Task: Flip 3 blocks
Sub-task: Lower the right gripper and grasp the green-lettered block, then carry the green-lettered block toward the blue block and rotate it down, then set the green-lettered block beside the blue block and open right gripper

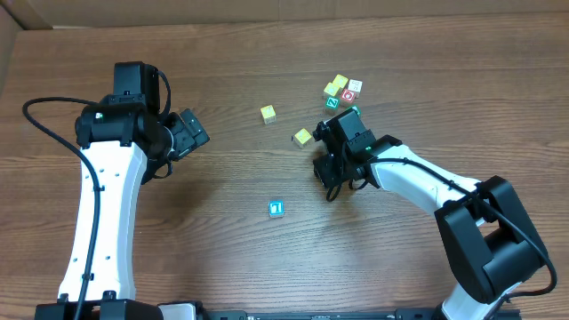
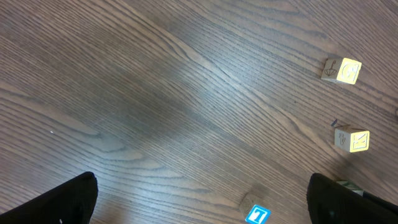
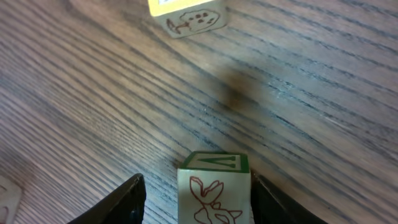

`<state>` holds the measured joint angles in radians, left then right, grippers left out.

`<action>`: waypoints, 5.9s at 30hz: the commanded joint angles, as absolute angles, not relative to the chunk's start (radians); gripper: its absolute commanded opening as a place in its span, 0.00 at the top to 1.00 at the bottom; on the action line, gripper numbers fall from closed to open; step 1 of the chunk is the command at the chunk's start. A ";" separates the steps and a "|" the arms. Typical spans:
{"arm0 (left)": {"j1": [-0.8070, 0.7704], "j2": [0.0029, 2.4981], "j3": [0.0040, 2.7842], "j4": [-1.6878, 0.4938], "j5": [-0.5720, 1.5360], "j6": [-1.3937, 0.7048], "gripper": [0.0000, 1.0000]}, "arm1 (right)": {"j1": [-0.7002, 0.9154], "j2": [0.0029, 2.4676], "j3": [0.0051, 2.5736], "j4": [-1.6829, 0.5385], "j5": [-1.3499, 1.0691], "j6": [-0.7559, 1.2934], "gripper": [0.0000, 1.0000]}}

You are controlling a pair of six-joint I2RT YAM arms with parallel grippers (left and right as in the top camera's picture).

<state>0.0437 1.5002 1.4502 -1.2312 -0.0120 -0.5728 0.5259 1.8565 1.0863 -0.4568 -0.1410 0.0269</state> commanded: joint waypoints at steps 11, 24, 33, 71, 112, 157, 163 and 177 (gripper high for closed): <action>0.046 1.507 1.456 -1.230 -0.015 -0.569 0.00 | 0.532 1.835 1.560 -0.939 0.029 0.101 0.27; 0.046 1.507 1.456 -1.230 -0.015 -0.569 0.01 | 0.530 1.862 1.571 -0.963 -0.099 0.093 0.63; 0.046 1.507 1.456 -1.230 -0.014 -0.569 0.01 | 0.537 1.876 1.336 -0.786 -0.026 0.094 0.31; 0.046 1.507 1.456 -1.230 -0.014 -0.569 0.00 | 0.561 1.875 1.180 -0.714 -0.294 0.333 0.71; 0.046 1.507 1.456 -1.230 -0.014 -0.569 0.01 | 0.664 1.874 1.296 -0.802 -0.401 0.530 0.44; 0.046 1.507 1.456 -1.230 -0.014 -0.569 0.00 | 0.692 1.874 1.176 -0.899 -0.293 0.738 0.96; 0.046 1.507 1.456 -1.230 -0.014 -0.569 0.00 | 0.713 1.874 1.176 -0.899 -0.292 0.836 0.96; 0.046 1.507 1.456 -1.230 -0.014 -0.569 0.00 | 0.725 1.874 1.176 -0.832 -0.278 0.846 0.96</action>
<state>0.0437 1.5002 1.4502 -1.2312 -0.0120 -0.5728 0.7208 1.8786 1.1816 -0.8448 -0.2840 0.8352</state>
